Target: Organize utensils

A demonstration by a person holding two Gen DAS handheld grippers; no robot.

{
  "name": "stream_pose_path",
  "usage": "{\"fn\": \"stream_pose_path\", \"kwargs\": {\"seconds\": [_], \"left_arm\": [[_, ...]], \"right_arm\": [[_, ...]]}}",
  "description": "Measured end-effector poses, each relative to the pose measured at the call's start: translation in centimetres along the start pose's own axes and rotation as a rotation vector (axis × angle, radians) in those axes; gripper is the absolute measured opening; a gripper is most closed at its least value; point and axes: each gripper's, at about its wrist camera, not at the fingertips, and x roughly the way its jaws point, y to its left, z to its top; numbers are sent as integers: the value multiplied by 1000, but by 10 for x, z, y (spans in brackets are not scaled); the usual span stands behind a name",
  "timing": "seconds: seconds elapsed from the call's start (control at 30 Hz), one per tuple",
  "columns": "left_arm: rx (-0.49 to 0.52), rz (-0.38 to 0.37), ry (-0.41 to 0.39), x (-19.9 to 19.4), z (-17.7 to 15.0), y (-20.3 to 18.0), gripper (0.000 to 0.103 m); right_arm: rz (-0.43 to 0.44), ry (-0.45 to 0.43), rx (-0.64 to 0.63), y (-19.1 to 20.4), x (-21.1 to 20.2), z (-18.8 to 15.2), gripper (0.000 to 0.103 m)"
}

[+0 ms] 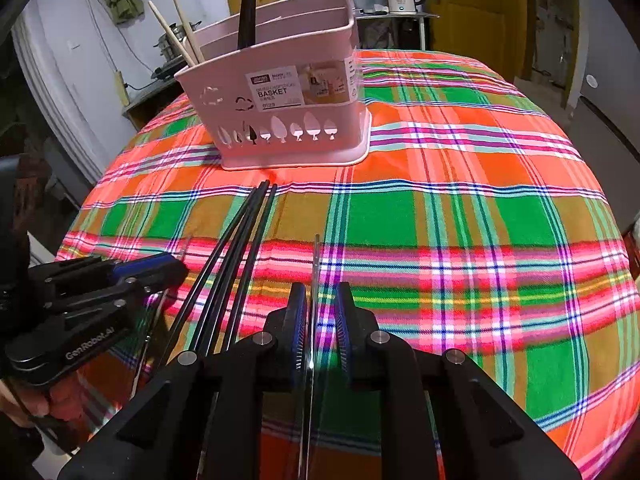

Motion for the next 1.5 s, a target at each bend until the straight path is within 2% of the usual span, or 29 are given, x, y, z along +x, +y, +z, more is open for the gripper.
{"fn": "stream_pose_path", "kwargs": {"seconds": [0.17,0.43,0.57,0.67,1.0,1.23,1.5], "left_arm": [[-26,-9,4,0,2,7,10],[-55,-70,21,4,7,17,10],[-39,-54,22,4,7,14,10],[-28,-44,25,6,9,12,9],[-53,-54,42,4,14,17,4],[-36,-61,0,-16,21,17,4],[-22,-78,-86,-53,40,17,4]], "right_arm": [[-10,23,-15,4,10,5,16],[-13,37,-26,7,17,13,15],[-20,42,-42,10,19,15,13],[-16,47,-40,11,21,17,5],[30,23,-15,9,7,22,4],[44,-32,-12,7,-15,36,4],[53,-110,-21,12,-46,51,4]]}}
